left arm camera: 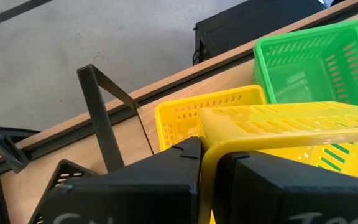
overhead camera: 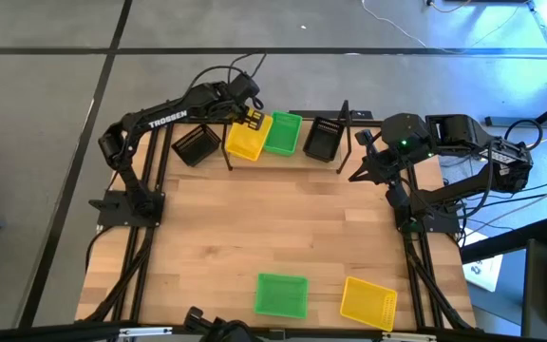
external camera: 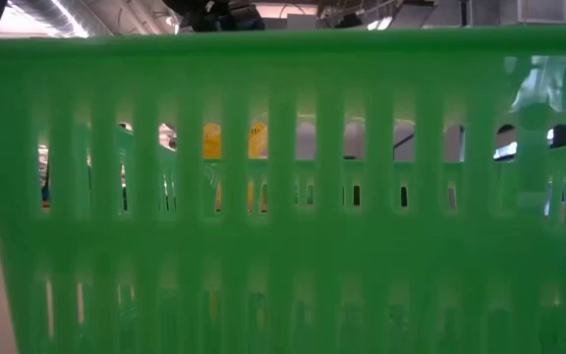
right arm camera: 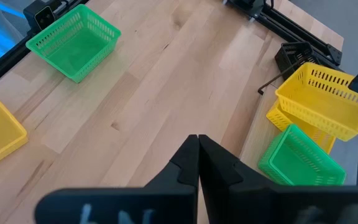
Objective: Stack baskets on shelf by color
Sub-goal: Stack the left yellow bin on top of the yellow bin on the shelf, then stack the green bin on top of the green bin on the shelf
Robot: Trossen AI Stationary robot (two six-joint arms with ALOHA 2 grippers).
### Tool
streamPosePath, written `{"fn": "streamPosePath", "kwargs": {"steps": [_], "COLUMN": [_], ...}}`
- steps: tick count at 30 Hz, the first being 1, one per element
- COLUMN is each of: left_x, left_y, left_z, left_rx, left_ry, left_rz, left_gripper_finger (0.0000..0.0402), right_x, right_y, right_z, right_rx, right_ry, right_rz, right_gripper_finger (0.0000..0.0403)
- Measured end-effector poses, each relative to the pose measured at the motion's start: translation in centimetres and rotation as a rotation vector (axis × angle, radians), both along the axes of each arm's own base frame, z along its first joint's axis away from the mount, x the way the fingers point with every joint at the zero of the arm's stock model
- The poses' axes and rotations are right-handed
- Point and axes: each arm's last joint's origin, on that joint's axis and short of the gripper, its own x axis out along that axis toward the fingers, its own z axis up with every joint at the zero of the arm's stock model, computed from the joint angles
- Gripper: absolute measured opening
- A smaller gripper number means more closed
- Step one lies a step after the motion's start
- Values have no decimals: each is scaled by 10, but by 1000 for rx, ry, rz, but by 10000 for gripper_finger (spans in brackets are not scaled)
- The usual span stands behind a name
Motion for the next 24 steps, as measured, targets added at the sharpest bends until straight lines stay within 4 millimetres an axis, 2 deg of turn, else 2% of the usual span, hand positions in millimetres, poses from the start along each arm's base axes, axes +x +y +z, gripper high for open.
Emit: {"fn": "streamPosePath", "kwargs": {"steps": [3,11,15,18,21,24], "left_x": [0,4,6,6,7,11], "left_y": [1,6,8,8,8,8], "left_z": [-1,-14,-15,-11,1,18], "left_rx": [-3,-38,-27,-12,10,30], "left_ry": [-1,35,22,1,-28,-61], "left_rz": [6,16,9,9,5,-97], "left_gripper_finger": [6,54,59,56,55,55], "right_x": [0,0,0,0,0,0], "right_y": [0,0,0,0,0,0], "right_z": [0,0,0,0,0,0], "right_rx": [0,0,0,0,0,0], "right_ry": [0,0,0,0,0,0], "right_rz": [0,0,0,0,0,0], "right_gripper_finger": [7,7,7,7,7,7]}}
